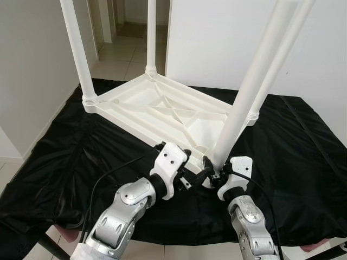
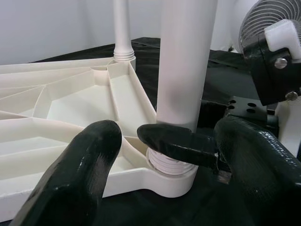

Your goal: Building children table

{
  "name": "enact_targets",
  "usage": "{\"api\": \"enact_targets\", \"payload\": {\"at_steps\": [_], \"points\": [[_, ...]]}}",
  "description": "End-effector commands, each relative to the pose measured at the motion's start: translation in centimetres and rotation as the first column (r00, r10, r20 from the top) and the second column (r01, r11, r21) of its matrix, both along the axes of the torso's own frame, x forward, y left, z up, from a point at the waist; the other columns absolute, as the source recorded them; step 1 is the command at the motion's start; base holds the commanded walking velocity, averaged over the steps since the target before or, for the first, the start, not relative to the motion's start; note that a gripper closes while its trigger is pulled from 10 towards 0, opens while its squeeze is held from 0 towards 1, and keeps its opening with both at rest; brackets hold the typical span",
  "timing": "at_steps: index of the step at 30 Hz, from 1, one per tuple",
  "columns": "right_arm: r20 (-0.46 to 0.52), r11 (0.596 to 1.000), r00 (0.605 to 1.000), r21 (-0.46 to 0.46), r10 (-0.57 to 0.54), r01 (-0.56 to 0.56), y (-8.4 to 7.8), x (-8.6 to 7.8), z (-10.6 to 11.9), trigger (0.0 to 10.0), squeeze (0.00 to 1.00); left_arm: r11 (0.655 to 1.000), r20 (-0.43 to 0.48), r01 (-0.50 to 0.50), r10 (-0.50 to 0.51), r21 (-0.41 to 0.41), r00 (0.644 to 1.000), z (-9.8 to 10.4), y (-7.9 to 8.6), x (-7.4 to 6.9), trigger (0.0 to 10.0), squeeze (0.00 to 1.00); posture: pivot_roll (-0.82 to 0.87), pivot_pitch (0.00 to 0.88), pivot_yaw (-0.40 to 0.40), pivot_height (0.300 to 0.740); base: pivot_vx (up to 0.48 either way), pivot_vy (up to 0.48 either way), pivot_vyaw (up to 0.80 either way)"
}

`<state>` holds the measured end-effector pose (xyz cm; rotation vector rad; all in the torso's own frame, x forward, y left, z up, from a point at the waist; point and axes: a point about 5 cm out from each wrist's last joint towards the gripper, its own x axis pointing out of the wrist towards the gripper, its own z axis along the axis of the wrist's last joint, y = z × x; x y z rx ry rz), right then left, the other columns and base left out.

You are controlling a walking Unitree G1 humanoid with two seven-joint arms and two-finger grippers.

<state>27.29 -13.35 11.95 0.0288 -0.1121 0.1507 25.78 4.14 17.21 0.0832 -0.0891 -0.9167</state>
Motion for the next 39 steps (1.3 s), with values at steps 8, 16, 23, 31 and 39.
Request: {"api": "enact_targets", "payload": {"at_steps": [8,16,23,31,39], "points": [[-0.034,0.997,0.997,-0.004,-0.075,0.075,-0.7,-0.3,0.6,10.0,0.0,1.0,-0.017,-0.021,0.021,-0.01,1.0,-0.1,-0.1,-0.1,10.0,0.0,-0.03,0.032,-0.073,0.74,0.0,0.0,0.0],[0.041,0.996,0.999,-0.093,-0.005,0.009,-3.1,0.9,2.3,10.0,1.0,1.0,-0.018,-0.025,0.025,-0.004,1.0,-0.2,0.1,-0.2,10.0,0.0,-0.01,0.032,-0.071,0.74,0.0,0.0,0.0],[-0.003,0.965,0.97,-0.1,0.243,-0.242,-3.5,1.4,3.0,10.0,0.0,1.0,-0.019,-0.017,0.017,0.007,1.0,-0.3,0.2,-0.3,10.0,0.0,-0.01,0.035,-0.059,0.74,0.0,0.0,0.0],[-0.193,0.75,0.776,-0.203,0.6,-0.63,-4.5,1.3,2.3,10.0,0.0,1.0,-0.024,-0.011,0.011,0.013,1.0,-0.3,0.5,-0.4,10.0,0.0,0.01,0.027,-0.045,0.74,0.0,0.0,0.0],[-0.269,0.691,0.741,-0.268,0.616,-0.672,-5.3,2.3,1.0,0.0,0.0,1.0,-0.029,-0.007,0.008,0.021,1.0,-0.5,0.7,-0.6,10.0,0.0,0.02,0.017,-0.041,0.74,0.0,0.0,0.0]]}}
